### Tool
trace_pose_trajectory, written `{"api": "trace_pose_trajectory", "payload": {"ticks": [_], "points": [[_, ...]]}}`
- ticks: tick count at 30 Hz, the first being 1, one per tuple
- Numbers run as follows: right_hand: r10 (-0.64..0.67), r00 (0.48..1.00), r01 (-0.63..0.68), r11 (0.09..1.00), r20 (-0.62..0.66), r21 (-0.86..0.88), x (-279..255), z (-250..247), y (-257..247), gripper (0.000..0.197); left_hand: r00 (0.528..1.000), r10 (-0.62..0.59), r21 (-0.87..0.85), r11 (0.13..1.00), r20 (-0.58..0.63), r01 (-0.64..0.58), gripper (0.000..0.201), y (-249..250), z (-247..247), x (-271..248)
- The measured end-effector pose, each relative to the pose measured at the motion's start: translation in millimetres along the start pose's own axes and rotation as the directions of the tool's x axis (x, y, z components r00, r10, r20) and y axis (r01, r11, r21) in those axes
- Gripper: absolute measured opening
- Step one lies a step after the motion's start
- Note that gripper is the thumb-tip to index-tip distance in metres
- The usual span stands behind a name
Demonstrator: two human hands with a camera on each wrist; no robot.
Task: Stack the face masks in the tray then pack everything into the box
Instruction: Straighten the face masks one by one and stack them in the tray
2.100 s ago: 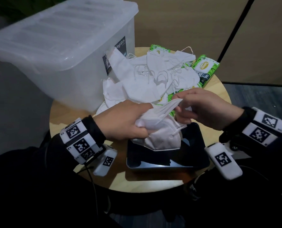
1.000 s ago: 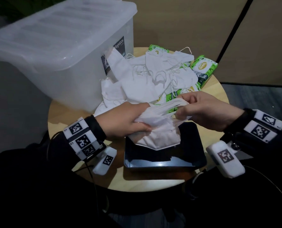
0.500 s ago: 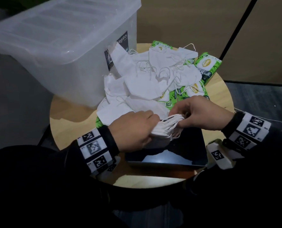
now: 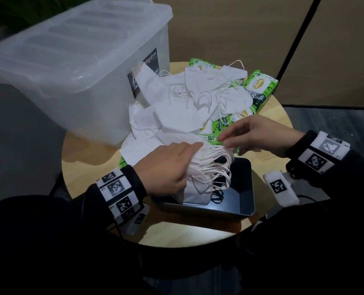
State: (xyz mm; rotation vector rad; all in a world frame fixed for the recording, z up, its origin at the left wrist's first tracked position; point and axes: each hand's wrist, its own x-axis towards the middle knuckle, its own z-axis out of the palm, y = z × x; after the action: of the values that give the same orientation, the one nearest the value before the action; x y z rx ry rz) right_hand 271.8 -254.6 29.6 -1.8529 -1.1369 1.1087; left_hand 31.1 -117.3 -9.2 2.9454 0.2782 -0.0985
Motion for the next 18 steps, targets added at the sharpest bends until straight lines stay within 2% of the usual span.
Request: {"api": "trace_pose_trajectory", "payload": {"ticks": [3, 6, 9, 11, 13, 14, 16, 18], "points": [[0.042, 0.997, -0.03, 0.983, -0.067, 0.18, 8.6, -14.9, 3.2, 0.019, 0.999, -0.025, -0.065, 0.998, 0.025, 0.027, 0.082, -2.5, -2.3, 1.2], [0.126, 0.973, -0.048, 0.928, -0.192, 0.369, 21.8, -31.4, 6.2, 0.023, 0.999, -0.016, -0.194, 0.981, 0.052, 0.026, 0.081, -11.8, -21.2, 1.0], [0.236, 0.9, -0.003, 0.845, -0.367, 0.534, 40.6, -48.4, 12.4, 0.028, 0.999, -0.011, -0.304, 0.953, -0.049, -0.005, 0.061, -31.0, -48.9, 8.4], [0.29, 0.833, 0.033, 0.824, -0.471, 0.566, 55.4, -58.1, 19.9, 0.024, 0.989, -0.079, -0.323, 0.946, -0.124, 0.035, 0.042, -47.7, -65.3, 23.5], [0.332, 0.765, 0.034, 0.835, -0.552, 0.549, 72.1, -64.4, 28.7, 0.013, 0.968, -0.177, -0.357, 0.928, -0.176, 0.105, 0.035, -64.0, -73.7, 43.9], [0.347, 0.734, 0.014, 0.852, -0.584, 0.523, 78.8, -66.2, 31.5, 0.01, 0.958, -0.217, -0.359, 0.923, -0.186, 0.139, 0.037, -72.2, -74.2, 54.3], [0.358, 0.687, -0.029, 0.883, -0.632, 0.469, 93.0, -69.5, 37.1, 0.02, 0.961, -0.225, -0.282, 0.944, -0.16, 0.174, 0.051, -89.0, -68.3, 71.9], [0.357, 0.677, -0.081, 0.905, -0.643, 0.417, 106.0, -70.1, 37.8, 0.036, 0.983, -0.172, -0.124, 0.979, -0.058, 0.164, 0.074, -104.6, -56.3, 81.9]]}}
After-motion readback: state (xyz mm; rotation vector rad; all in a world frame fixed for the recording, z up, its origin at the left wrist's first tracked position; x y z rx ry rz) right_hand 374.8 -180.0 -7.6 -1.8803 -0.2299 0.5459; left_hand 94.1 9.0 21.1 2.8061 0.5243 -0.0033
